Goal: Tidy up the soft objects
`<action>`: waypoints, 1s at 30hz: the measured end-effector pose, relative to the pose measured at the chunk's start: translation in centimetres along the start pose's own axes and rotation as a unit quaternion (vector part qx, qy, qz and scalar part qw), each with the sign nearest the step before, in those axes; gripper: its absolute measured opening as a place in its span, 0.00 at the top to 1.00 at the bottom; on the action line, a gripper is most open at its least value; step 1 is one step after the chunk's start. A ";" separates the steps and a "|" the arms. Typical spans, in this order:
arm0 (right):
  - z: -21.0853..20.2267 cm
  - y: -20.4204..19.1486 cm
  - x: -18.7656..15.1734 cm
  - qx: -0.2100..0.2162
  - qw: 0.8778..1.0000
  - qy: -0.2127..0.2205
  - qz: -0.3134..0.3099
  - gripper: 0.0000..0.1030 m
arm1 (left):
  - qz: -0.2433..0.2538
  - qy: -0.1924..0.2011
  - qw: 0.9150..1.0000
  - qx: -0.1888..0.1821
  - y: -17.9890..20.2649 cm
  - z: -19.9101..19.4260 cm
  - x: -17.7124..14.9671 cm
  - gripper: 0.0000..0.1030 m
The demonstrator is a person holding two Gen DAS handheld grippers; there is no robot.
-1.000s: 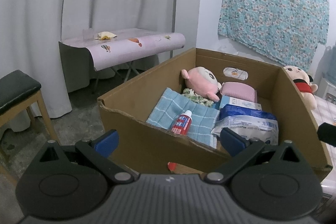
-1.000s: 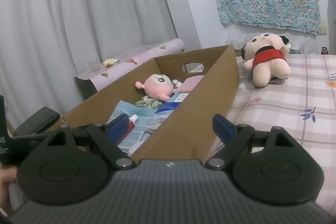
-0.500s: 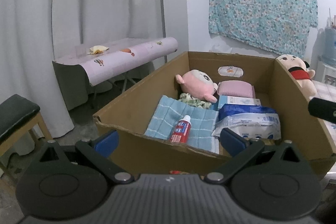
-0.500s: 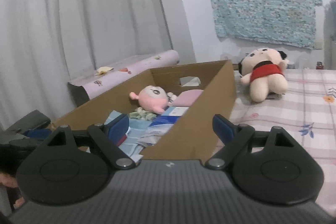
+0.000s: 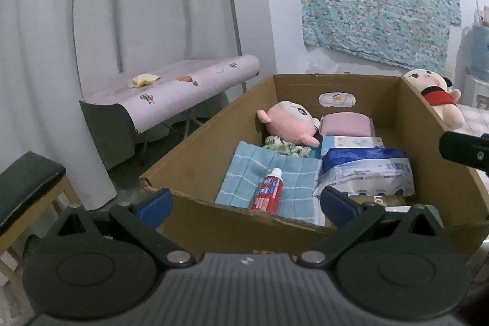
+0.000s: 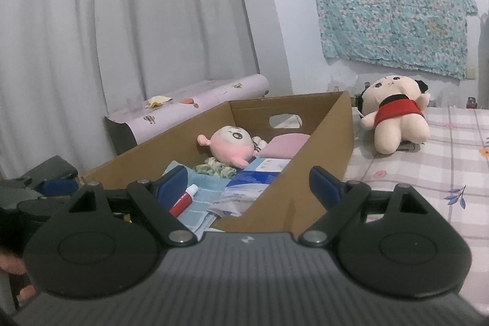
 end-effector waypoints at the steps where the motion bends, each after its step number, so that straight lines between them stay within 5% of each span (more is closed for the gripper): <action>1: 0.1 0.2 0.1 -0.002 1.000 -0.001 0.005 0.16 | -0.002 0.000 1.000 0.001 0.0 0.0 -0.1 0.00; 30: 0.0 0.9 -0.2 -0.017 1.000 -0.009 0.000 0.13 | 0.003 -0.008 1.000 0.028 0.0 -0.5 0.2 0.00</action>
Point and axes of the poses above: each gripper's, at about its wrist camera, not at the fingertips, and z roughly the way its jaws point, y to its right, x to its top, the point moved 8 cm from there along z, roughly the way its jaws point, and after that the axes turned 15 degrees about z, right-handed, at the moved point
